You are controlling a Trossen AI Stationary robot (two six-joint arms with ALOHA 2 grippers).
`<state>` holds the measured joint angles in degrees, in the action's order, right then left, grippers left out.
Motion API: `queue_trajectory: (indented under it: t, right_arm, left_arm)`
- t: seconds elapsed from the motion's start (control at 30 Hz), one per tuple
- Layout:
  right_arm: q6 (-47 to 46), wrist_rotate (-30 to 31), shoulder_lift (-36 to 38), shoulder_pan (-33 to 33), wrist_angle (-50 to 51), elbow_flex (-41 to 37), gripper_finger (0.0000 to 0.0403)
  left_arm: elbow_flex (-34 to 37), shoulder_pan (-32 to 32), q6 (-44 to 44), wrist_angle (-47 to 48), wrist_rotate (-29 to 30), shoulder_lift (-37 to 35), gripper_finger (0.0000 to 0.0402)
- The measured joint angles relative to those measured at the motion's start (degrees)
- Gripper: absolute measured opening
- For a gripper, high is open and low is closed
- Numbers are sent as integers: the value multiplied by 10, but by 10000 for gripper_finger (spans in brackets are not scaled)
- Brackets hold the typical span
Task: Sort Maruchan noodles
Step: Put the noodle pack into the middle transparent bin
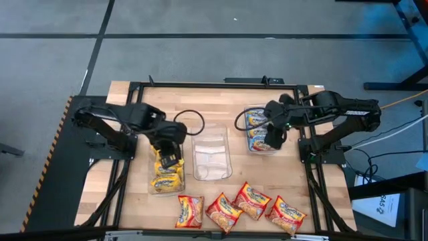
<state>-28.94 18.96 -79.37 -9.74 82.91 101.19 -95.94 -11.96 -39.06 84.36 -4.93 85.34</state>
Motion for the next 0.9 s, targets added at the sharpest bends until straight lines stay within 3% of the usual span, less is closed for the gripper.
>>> queue_trajectory:
  t: [0.23,0.5,0.6,0.7,0.9]
  right_arm:
    - [-2,-228,0,-1,41,0,156]
    - [10,-304,20,-2,69,-30,156]
    - [13,-303,63,-27,71,-66,156]
    - [-36,-259,120,-56,70,-111,156]
    - [-227,-171,245,-138,60,-227,156]
  left_arm:
    - [-35,-61,-56,7,-68,-2,50]
    - [-35,-164,-58,58,-25,-1,50]
    - [-35,-190,-79,54,18,-12,50]
    - [-36,-199,-89,58,59,-23,50]
    - [-35,-200,-108,52,134,-30,50]
